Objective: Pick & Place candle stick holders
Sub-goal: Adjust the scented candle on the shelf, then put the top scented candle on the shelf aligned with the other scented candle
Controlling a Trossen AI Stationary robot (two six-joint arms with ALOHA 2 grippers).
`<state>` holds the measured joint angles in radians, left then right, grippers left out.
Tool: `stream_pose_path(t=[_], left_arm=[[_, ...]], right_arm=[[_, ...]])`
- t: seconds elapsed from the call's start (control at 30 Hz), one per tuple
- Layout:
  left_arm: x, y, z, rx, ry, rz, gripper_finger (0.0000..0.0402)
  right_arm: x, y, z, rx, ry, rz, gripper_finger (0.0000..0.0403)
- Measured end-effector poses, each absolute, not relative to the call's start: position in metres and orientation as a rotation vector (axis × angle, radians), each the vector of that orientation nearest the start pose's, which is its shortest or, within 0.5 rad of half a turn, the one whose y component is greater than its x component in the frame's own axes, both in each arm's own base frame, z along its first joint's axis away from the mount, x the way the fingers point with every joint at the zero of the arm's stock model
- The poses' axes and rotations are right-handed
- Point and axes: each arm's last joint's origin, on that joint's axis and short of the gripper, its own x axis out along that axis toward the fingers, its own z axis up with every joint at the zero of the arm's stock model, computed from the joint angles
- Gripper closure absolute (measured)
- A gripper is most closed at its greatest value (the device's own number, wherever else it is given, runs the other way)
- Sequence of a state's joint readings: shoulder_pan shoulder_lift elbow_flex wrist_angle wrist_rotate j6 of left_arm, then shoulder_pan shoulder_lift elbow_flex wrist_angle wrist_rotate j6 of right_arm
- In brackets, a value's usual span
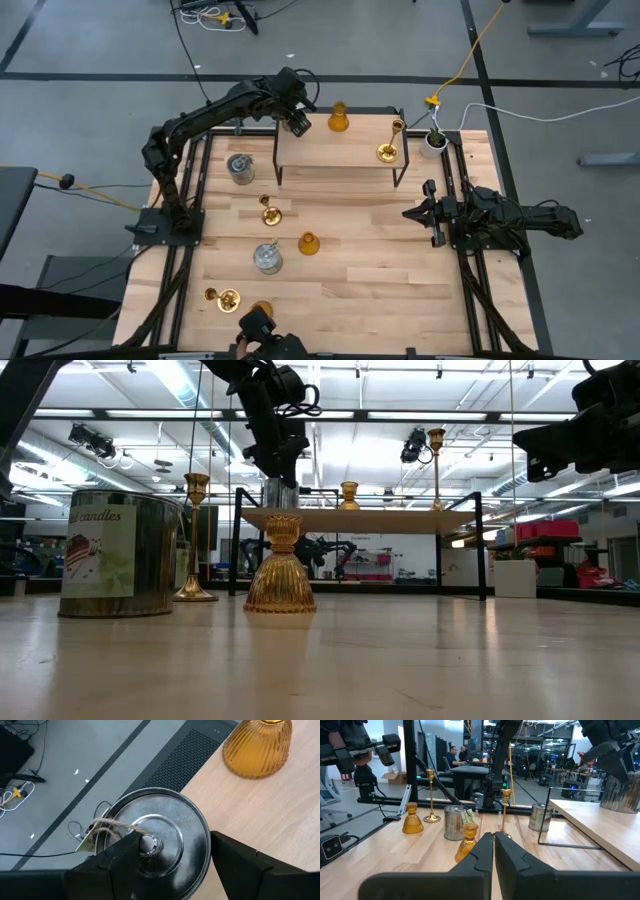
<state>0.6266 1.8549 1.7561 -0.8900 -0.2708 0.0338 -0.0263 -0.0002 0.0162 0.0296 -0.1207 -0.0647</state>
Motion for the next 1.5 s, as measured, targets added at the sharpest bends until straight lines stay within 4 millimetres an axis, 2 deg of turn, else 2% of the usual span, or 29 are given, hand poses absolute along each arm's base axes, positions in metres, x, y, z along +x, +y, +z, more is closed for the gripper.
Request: stream_pose_path(t=[0.67, 0.77, 1.03, 1.23, 1.37, 1.5], left_arm=[[0.316, 0.238, 0.312, -0.141, 1.036, 0.828, 0.0161], [0.316, 0.237, 0.312, -0.141, 1.038, 0.822, 0.0145], [0.32, 0.231, 0.312, -0.122, 1.049, 0.815, 0.0071], [0.321, 0.226, 0.335, -0.126, 1.048, 0.79, 0.0038], [0.318, 0.218, 0.359, -0.12, 1.041, 0.779, 0.0036], [0.314, 0.213, 0.368, -0.133, 1.06, 0.786, 0.0035]], right_arm=[[0.096, 0.001, 0.172, -0.068, -0.049, 0.093, 0.0381], [0.096, 0.001, 0.172, -0.068, -0.049, 0.093, 0.0381], [0.096, 0.001, 0.172, -0.068, -0.049, 0.093, 0.0381], [0.096, 0.001, 0.172, -0.068, -0.049, 0.093, 0.0381], [0.096, 0.001, 0.172, -0.068, -0.049, 0.093, 0.0381], [0.096, 0.001, 0.172, -0.068, -0.049, 0.093, 0.0381]])
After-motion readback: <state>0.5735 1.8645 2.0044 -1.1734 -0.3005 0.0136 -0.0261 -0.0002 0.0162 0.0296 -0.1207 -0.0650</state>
